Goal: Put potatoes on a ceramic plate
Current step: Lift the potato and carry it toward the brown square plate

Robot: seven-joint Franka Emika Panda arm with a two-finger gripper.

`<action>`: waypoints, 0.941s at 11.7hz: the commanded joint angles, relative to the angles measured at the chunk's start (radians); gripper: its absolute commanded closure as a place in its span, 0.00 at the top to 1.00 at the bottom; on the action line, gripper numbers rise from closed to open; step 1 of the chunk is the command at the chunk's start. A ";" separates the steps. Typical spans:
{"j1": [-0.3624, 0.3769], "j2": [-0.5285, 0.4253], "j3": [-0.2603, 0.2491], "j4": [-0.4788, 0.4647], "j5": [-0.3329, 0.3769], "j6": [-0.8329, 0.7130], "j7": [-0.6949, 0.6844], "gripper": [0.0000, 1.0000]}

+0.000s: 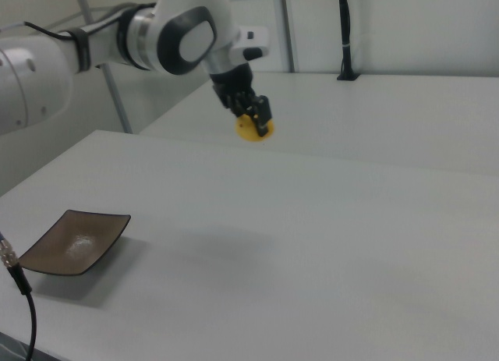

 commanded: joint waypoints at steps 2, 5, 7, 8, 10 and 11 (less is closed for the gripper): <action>0.116 -0.167 -0.009 -0.152 0.084 -0.223 -0.274 0.24; 0.231 -0.254 -0.009 -0.283 0.137 -0.258 -0.361 0.25; 0.297 -0.268 -0.006 -0.342 0.184 -0.257 -0.375 0.25; 0.307 -0.267 0.023 -0.356 0.189 -0.255 -0.375 0.27; 0.307 -0.267 0.108 -0.408 0.191 -0.220 -0.361 0.28; 0.308 -0.267 0.146 -0.435 0.191 -0.202 -0.349 0.28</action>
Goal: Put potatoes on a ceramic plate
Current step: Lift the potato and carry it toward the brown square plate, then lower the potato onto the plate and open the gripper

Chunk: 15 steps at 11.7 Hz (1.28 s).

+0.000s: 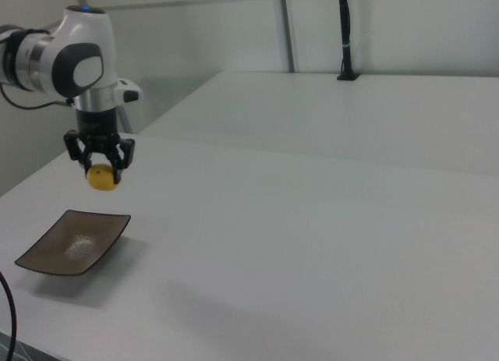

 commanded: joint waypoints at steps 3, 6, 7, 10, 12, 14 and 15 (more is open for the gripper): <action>0.007 -0.019 0.169 -0.184 0.009 0.219 0.097 0.28; 0.034 0.019 0.249 -0.288 -0.078 0.454 0.250 0.28; 0.048 0.030 0.262 -0.319 -0.125 0.500 0.303 0.28; 0.071 0.045 0.276 -0.385 -0.195 0.608 0.387 0.29; 0.073 0.066 0.291 -0.396 -0.238 0.612 0.435 0.33; 0.071 0.073 0.291 -0.394 -0.239 0.614 0.487 0.58; 0.067 0.073 0.291 -0.393 -0.239 0.612 0.490 0.73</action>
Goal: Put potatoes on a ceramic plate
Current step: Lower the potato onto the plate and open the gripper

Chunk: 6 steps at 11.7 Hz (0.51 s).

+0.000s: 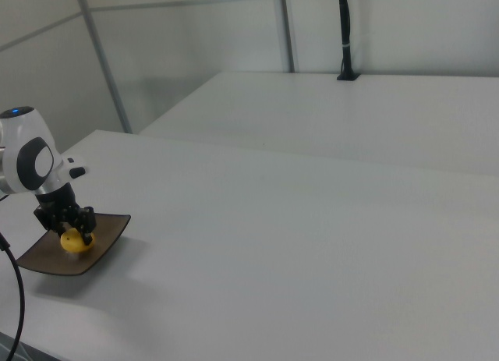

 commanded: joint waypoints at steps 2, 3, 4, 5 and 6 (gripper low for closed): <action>-0.006 -0.006 -0.001 -0.005 -0.021 0.004 0.044 0.96; -0.009 -0.007 -0.001 0.016 -0.021 -0.030 0.042 1.00; -0.026 -0.012 -0.002 0.048 -0.021 -0.085 0.042 1.00; -0.039 -0.017 -0.002 0.089 -0.021 -0.141 0.047 1.00; -0.055 -0.021 -0.007 0.131 -0.023 -0.181 0.048 1.00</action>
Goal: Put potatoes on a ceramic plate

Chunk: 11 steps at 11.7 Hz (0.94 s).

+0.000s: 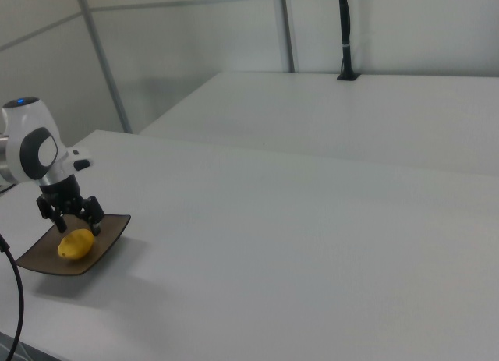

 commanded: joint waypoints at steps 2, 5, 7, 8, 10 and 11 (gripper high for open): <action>-0.058 -0.037 -0.055 0.167 -0.025 -0.166 0.024 1.00; -0.061 -0.051 -0.199 0.361 -0.023 -0.363 0.021 1.00; -0.061 -0.076 -0.270 0.412 -0.022 -0.425 0.024 1.00; -0.061 -0.091 -0.308 0.437 -0.022 -0.471 0.021 1.00; -0.064 -0.119 -0.370 0.454 -0.019 -0.534 0.018 1.00; -0.084 -0.143 -0.384 0.452 -0.013 -0.539 -0.001 1.00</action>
